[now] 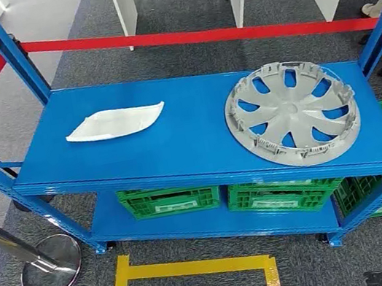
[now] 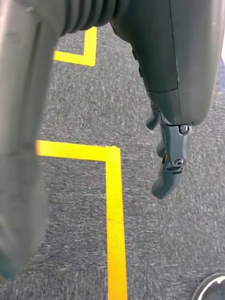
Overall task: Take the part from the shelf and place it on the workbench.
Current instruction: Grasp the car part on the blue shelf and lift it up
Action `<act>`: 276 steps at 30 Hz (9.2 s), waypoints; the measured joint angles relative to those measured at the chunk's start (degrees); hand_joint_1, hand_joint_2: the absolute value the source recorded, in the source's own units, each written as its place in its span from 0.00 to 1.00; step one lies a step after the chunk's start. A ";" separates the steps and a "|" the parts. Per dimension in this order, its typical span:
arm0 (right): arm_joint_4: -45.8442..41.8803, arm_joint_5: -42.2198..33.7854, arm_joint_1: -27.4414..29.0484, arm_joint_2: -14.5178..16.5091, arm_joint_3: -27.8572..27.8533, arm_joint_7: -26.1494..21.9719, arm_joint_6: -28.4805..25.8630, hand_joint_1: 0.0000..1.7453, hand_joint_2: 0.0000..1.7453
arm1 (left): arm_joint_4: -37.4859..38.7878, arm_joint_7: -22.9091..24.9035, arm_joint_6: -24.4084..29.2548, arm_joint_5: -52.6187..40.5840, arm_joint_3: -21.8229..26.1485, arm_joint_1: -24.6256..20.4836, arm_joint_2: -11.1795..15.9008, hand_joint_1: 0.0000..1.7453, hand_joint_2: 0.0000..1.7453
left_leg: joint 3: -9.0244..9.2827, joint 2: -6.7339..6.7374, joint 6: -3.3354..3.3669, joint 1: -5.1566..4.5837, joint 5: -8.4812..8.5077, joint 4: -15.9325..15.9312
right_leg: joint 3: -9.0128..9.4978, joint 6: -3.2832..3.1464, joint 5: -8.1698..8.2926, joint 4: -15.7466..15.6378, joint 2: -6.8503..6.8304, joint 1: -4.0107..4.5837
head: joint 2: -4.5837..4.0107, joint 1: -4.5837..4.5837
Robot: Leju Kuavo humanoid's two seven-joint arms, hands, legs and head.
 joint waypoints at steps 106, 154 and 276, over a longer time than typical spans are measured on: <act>-33.94 12.77 -10.60 -13.06 42.92 12.95 1.59 0.00 1.00 | 4.03 -12.05 -3.32 -20.68 15.62 -4.76 -2.83 0.00 0.00 | 0.09 -0.01 0.01 -0.02 0.03 0.04 | 0.09 0.03 0.06 0.00 0.03 -0.01 | 0.01 0.00; -34.35 16.88 -15.53 -17.23 47.95 15.61 5.81 0.00 0.00 | 4.34 -11.04 -4.51 -24.49 13.18 -4.75 -2.85 0.00 0.00 | 0.09 -0.01 0.03 -0.02 0.05 0.05 | 0.11 0.03 0.08 0.00 0.04 -0.02 | 0.01 0.00; -16.14 17.75 -29.70 -16.99 58.90 21.38 15.74 0.00 1.00 | 4.34 -10.00 -4.48 -27.16 11.62 -4.78 -3.54 0.00 0.00 | 0.07 -0.01 0.13 -0.02 0.18 0.15 | 0.12 0.04 0.24 0.01 0.04 -0.01 | 0.01 0.00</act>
